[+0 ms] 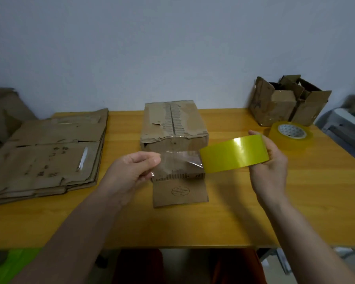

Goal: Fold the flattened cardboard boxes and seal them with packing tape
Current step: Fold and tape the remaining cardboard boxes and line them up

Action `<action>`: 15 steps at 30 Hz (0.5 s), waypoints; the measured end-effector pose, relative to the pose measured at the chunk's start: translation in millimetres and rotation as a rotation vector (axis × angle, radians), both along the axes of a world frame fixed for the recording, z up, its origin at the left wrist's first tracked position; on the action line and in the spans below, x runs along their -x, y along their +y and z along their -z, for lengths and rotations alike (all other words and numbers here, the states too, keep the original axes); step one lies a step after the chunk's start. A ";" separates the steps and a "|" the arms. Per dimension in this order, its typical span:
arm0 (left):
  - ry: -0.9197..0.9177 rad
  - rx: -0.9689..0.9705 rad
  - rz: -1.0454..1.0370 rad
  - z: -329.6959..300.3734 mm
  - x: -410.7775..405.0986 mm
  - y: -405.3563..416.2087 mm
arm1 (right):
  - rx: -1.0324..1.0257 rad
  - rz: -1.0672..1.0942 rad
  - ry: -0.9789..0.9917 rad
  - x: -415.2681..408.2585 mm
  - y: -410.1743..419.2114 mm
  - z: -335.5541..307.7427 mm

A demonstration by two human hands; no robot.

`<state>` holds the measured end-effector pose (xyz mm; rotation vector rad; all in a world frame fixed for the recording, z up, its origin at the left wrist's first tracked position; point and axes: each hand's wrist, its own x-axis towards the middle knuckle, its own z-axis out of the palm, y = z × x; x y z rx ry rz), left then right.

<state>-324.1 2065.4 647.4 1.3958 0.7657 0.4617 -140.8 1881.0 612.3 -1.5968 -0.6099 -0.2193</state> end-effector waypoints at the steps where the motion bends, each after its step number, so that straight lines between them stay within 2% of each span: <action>1: 0.019 -0.024 -0.001 -0.3 2.1 3.7 | 0.028 -0.012 -0.056 2.0 1.2 -1.4; 6: 0.057 -0.217 -0.036 -11.8 10.6 22.5 | 0.164 0.013 -0.256 2.2 -0.1 -14.0; 11: 0.084 -0.201 -0.112 -18.5 19.1 47.4 | 0.478 0.184 -0.421 -21.4 -11.1 -21.4; 15: 0.103 -0.100 -0.072 -22.2 6.9 53.3 | 0.527 0.216 -0.417 -31.7 -5.9 -27.8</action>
